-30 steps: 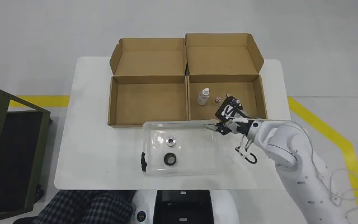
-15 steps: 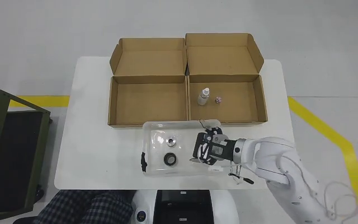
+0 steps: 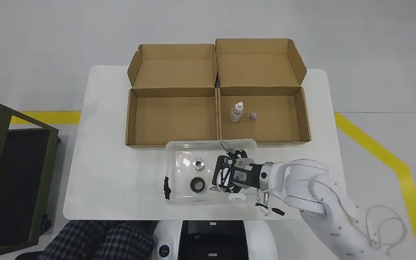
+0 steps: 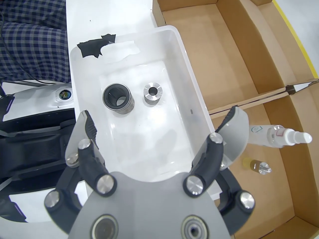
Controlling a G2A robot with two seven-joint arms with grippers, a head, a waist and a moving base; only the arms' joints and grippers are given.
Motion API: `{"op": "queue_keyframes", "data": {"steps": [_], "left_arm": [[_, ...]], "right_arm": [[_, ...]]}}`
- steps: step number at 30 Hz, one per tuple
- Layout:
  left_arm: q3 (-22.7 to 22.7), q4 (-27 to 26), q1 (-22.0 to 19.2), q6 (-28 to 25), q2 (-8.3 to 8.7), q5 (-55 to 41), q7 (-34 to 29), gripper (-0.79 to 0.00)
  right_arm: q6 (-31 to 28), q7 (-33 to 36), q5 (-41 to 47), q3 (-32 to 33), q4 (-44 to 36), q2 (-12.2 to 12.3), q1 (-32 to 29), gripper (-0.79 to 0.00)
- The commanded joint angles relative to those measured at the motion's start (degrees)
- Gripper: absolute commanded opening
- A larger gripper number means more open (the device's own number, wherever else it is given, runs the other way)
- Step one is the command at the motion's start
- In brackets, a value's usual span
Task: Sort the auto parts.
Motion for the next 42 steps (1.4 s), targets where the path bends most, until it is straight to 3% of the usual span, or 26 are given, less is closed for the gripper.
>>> {"op": "queue_keyframes", "data": {"steps": [1, 11, 20, 22, 25, 29, 33, 42], "left_arm": [[0.0, 0.0, 0.0, 0.0, 0.0, 0.0, 0.0, 0.0], [0.0, 0.0, 0.0, 0.0, 0.0, 0.0, 0.0, 0.0], [0.0, 0.0, 0.0, 0.0, 0.0, 0.0, 0.0, 0.0], [0.0, 0.0, 0.0, 0.0, 0.0, 0.0, 0.0, 0.0], [0.0, 0.0, 0.0, 0.0, 0.0, 0.0, 0.0, 0.0], [0.0, 0.0, 0.0, 0.0, 0.0, 0.0, 0.0, 0.0], [0.0, 0.0, 0.0, 0.0, 0.0, 0.0, 0.0, 0.0], [0.0, 0.0, 0.0, 0.0, 0.0, 0.0, 0.0, 0.0]], "right_arm": [[-0.01, 0.02, -0.01, 0.0, -0.01, 0.0, 0.0, 0.0], [-0.05, -0.73, -0.41, -0.28, 0.16, 0.02, -0.42, 0.0], [-2.71, -4.48, -3.62, -4.1, 2.67, -0.48, 2.41, 0.0], [-4.6, -4.44, -3.14, -1.97, 3.11, 0.06, 1.5, 0.0], [-8.13, -13.21, -4.66, -4.44, 19.3, -1.35, 10.85, 0.0], [-7.0, -18.65, -7.59, -10.79, 27.2, -3.5, 16.9, 0.0], [-6.26, -23.23, -8.49, -13.06, 29.86, -4.66, 19.62, 0.0], [-6.26, -23.23, -8.49, -13.06, 29.86, -4.66, 19.62, 0.0]]}}
